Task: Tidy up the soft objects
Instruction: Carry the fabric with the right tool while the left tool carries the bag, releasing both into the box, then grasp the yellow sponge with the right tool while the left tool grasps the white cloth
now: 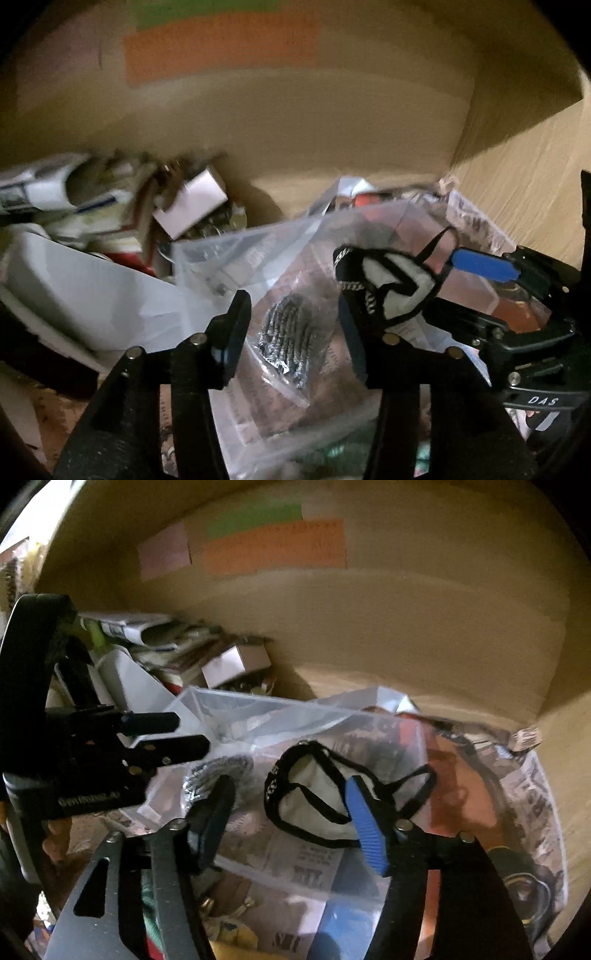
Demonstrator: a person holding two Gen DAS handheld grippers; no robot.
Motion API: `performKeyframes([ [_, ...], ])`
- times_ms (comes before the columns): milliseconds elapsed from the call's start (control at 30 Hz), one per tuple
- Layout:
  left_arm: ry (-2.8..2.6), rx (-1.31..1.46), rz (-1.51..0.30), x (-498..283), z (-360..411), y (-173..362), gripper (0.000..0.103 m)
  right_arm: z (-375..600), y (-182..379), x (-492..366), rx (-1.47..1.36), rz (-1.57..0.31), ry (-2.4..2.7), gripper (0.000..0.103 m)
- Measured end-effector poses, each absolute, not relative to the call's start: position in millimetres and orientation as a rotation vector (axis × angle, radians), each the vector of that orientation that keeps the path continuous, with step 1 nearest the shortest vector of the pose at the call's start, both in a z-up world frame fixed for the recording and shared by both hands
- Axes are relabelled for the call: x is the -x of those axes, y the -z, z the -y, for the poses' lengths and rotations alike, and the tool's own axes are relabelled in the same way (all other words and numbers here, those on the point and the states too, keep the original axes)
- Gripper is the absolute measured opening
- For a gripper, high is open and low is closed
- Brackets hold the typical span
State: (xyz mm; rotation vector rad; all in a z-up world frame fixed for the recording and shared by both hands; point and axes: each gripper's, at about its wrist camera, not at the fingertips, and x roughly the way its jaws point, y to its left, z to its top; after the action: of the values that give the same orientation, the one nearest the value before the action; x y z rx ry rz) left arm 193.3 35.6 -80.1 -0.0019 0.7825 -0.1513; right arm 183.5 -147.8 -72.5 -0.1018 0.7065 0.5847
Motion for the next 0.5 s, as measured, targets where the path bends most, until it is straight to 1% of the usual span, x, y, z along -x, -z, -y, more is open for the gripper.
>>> performKeyframes([
  [33,0.153,0.005,-0.761,-187,-37,74,0.056,149,69,-181,0.098,-0.694,-0.585,0.067],
  [100,0.148,0.011,-0.723,-174,-41,64,0.059,153,61,-170,0.093,-0.662,-0.586,0.068],
  [167,0.141,0.007,-0.694,-161,-42,56,0.059,160,53,-158,0.089,-0.632,-0.589,0.07],
  [300,0.132,0.008,-0.661,-132,-46,48,0.062,167,44,-139,0.098,-0.583,-0.583,0.077],
  [367,0.125,0.009,-0.654,-121,-49,50,0.072,169,42,-129,0.099,-0.566,-0.586,0.079],
  [400,0.119,0.011,-0.649,-116,-50,51,0.078,171,43,-124,0.097,-0.561,-0.591,0.079],
  [433,0.112,0.012,-0.643,-110,-50,54,0.082,172,43,-121,0.096,-0.559,-0.593,0.079],
  [500,0.104,0.003,-0.645,-99,-51,59,0.082,174,47,-113,0.09,-0.563,-0.592,0.08],
])
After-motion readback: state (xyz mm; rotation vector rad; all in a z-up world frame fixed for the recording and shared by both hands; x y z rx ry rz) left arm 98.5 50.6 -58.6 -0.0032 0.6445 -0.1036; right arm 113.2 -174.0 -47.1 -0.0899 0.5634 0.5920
